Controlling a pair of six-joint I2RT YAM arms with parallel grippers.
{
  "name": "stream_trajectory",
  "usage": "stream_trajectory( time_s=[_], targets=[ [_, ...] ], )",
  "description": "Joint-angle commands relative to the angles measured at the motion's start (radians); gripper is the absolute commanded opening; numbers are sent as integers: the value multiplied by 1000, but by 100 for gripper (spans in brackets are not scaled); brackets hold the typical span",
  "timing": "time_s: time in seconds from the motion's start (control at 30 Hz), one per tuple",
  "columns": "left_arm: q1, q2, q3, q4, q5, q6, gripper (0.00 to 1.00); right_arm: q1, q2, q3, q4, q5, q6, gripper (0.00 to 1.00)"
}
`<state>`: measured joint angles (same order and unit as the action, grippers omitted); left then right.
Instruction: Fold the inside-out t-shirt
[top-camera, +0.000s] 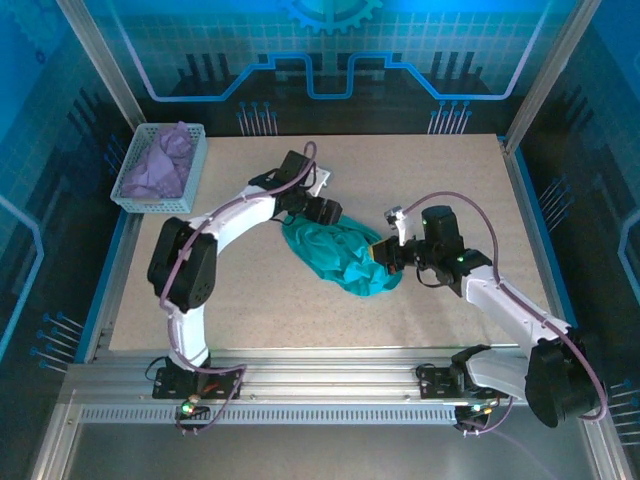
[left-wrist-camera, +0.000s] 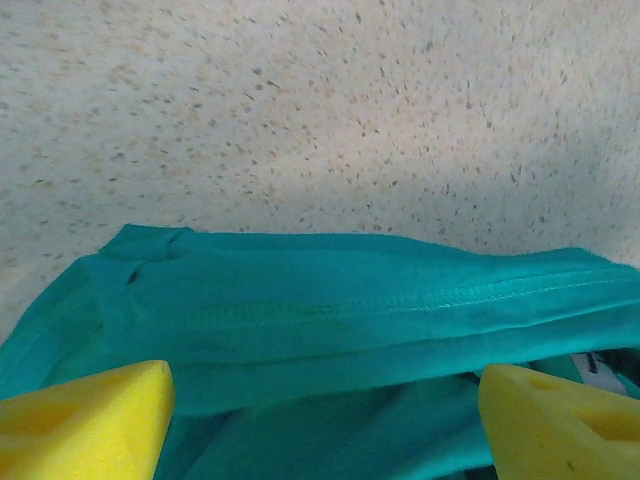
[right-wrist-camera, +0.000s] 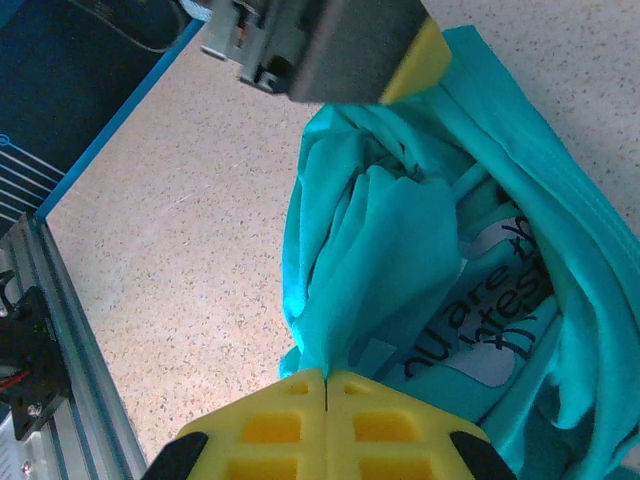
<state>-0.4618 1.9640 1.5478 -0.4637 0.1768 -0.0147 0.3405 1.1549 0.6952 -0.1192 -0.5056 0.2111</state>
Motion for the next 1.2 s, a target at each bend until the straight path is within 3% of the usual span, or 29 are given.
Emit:
stream_trajectory(
  time_s=[0.0, 0.07, 0.13, 0.23, 0.33, 0.47, 0.57, 0.8, 1.0, 1.17],
  targets=[
    [-31, 82, 98, -175, 61, 80, 81, 4, 10, 42, -16, -16, -17, 0],
    [-41, 147, 166, -220, 59, 83, 77, 3, 18, 56, -8, -14, -12, 0],
    [-41, 207, 237, -262, 74, 76, 67, 1, 23, 85, -6, -11, -9, 0],
    [-30, 275, 340, -298, 74, 51, 39, -17, 19, 154, 0, 1, -9, 0],
    [5, 296, 425, -297, 113, -13, 1, -41, 8, 251, 23, -7, 5, 0],
    [84, 226, 459, -239, 125, -129, 0, -49, -8, 423, -27, -41, -23, 0],
    [167, 102, 364, -119, 161, -240, 0, -49, -60, 460, -54, -50, -61, 0],
    [310, -209, -80, 365, 293, -512, 0, -51, -162, 207, -30, 36, -92, 0],
    [316, -297, -202, 488, 299, -529, 0, -44, -173, 24, 7, 141, -60, 0],
    [315, -280, -204, 394, 233, -476, 0, -43, -191, -16, 57, 99, -36, 0]
  ],
)
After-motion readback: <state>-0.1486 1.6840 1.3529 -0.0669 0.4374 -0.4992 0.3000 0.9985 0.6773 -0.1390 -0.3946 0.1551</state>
